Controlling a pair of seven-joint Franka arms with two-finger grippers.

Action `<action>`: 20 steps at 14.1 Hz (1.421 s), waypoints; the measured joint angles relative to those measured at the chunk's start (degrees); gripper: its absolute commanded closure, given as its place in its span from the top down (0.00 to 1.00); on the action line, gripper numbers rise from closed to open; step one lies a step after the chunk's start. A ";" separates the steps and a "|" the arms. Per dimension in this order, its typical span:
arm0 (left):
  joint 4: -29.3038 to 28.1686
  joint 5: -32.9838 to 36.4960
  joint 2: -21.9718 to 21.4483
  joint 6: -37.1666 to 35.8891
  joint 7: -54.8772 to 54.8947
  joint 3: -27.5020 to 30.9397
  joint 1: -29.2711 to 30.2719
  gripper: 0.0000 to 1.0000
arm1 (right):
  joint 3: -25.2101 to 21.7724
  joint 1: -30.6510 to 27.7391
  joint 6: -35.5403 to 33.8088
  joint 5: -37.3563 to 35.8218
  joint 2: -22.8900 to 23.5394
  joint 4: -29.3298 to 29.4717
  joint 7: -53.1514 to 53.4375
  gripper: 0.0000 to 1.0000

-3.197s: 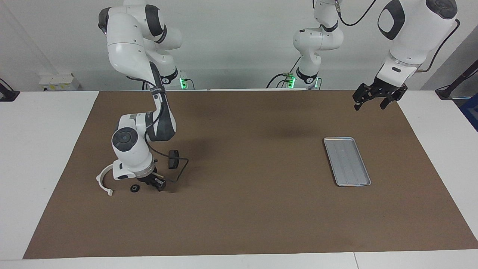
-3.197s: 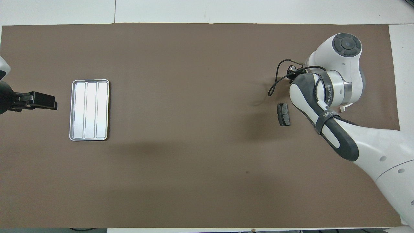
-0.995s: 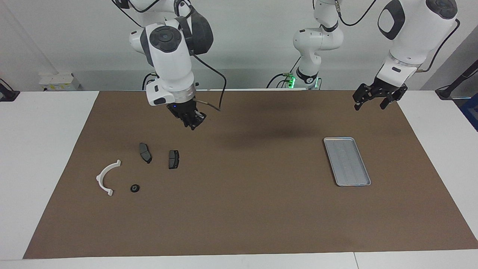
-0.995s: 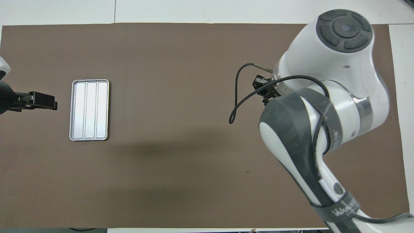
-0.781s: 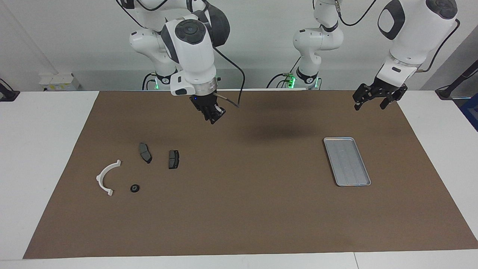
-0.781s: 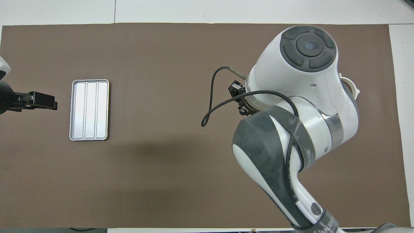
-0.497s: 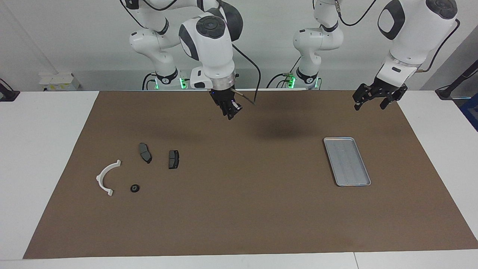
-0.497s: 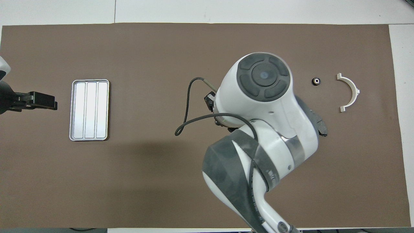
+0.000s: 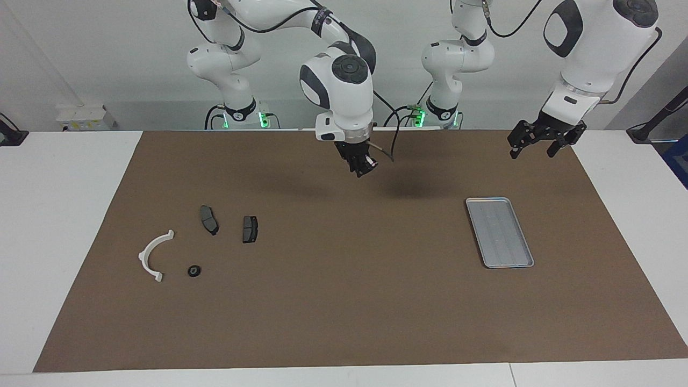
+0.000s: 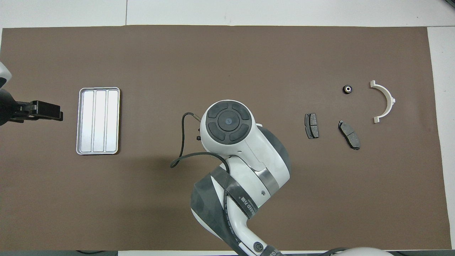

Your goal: Pick bearing gear from pile to tray

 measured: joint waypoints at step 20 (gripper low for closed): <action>-0.03 0.00 -0.01 -0.03 -0.01 0.54 0.07 1.00 | -0.06 4.34 14.36 -11.12 9.56 -6.22 2.27 0.02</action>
